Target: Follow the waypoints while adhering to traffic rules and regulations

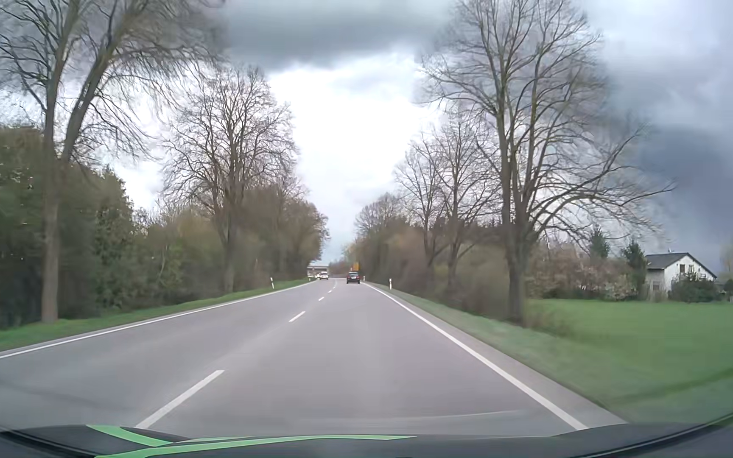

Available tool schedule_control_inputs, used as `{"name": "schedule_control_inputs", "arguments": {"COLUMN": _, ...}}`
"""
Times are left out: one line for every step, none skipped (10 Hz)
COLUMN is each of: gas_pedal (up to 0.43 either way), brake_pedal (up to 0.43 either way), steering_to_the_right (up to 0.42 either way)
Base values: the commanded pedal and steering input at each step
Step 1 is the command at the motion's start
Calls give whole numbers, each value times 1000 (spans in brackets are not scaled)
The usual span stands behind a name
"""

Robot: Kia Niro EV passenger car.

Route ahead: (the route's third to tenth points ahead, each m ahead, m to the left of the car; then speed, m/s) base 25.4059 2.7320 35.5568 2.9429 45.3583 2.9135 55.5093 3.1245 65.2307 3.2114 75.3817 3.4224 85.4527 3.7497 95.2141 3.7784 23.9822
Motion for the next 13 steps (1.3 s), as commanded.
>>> {"name": "schedule_control_inputs", "arguments": {"gas_pedal": 240, "brake_pedal": 0, "steering_to_the_right": -3}}
{"name": "schedule_control_inputs", "arguments": {"gas_pedal": 240, "brake_pedal": 0, "steering_to_the_right": -3}}
{"name": "schedule_control_inputs", "arguments": {"gas_pedal": 240, "brake_pedal": 0, "steering_to_the_right": -2}}
{"name": "schedule_control_inputs", "arguments": {"gas_pedal": 240, "brake_pedal": 0, "steering_to_the_right": -2}}
{"name": "schedule_control_inputs", "arguments": {"gas_pedal": 240, "brake_pedal": 0, "steering_to_the_right": -2}}
{"name": "schedule_control_inputs", "arguments": {"gas_pedal": 228, "brake_pedal": 0, "steering_to_the_right": -3}}
{"name": "schedule_control_inputs", "arguments": {"gas_pedal": 228, "brake_pedal": 0, "steering_to_the_right": -3}}
{"name": "schedule_control_inputs", "arguments": {"gas_pedal": 228, "brake_pedal": 0, "steering_to_the_right": -3}}
{"name": "schedule_control_inputs", "arguments": {"gas_pedal": 228, "brake_pedal": 0, "steering_to_the_right": -3}}
{"name": "schedule_control_inputs", "arguments": {"gas_pedal": 228, "brake_pedal": 0, "steering_to_the_right": -3}}
{"name": "schedule_control_inputs", "arguments": {"gas_pedal": 228, "brake_pedal": 0, "steering_to_the_right": -3}}
{"name": "schedule_control_inputs", "arguments": {"gas_pedal": 228, "brake_pedal": 0, "steering_to_the_right": -3}}
{"name": "schedule_control_inputs", "arguments": {"gas_pedal": 228, "brake_pedal": 0, "steering_to_the_right": -3}}
